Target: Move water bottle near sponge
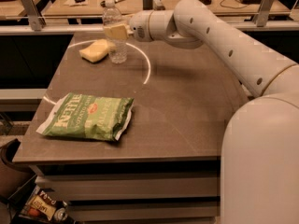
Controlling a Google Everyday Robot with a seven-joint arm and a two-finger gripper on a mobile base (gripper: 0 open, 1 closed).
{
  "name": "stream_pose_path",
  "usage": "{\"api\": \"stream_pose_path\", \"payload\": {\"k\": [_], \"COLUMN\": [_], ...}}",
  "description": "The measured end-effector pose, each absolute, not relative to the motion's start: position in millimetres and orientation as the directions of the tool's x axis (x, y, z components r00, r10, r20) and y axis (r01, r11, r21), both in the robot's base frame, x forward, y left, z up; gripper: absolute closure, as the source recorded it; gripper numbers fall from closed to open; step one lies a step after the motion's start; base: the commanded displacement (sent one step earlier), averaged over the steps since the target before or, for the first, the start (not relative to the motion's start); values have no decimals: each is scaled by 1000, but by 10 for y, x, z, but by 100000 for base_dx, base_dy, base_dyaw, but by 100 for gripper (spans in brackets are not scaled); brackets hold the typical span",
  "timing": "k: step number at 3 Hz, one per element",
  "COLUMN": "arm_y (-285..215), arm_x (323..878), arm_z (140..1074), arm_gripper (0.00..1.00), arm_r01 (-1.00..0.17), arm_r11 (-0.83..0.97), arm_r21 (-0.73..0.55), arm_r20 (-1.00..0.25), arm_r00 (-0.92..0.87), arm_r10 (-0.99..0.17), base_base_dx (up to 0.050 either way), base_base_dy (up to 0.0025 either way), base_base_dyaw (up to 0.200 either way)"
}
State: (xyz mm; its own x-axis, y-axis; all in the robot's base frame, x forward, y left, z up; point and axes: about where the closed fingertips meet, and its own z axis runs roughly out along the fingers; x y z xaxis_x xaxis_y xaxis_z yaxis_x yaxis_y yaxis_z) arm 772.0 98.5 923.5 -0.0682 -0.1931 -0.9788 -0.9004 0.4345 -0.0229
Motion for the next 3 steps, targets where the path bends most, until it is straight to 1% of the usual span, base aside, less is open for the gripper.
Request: {"api": "stream_pose_path", "payload": {"k": [1, 2, 3], "arm_y": [986, 1018, 1019], "arm_x": [7720, 7714, 7714], "arm_z": [9235, 9228, 9228], "arm_gripper": [13, 0, 0], "arm_r01": [-900, -902, -903], "arm_r11": [434, 430, 430], "arm_r21": [-23, -22, -21], "arm_r20": [-979, -979, -979], "arm_r00": [-68, -69, -69], "arm_r10": [-193, -193, -193], "base_base_dx": [0, 0, 0], "base_base_dy": [0, 0, 0], "base_base_dyaw": [0, 0, 0]}}
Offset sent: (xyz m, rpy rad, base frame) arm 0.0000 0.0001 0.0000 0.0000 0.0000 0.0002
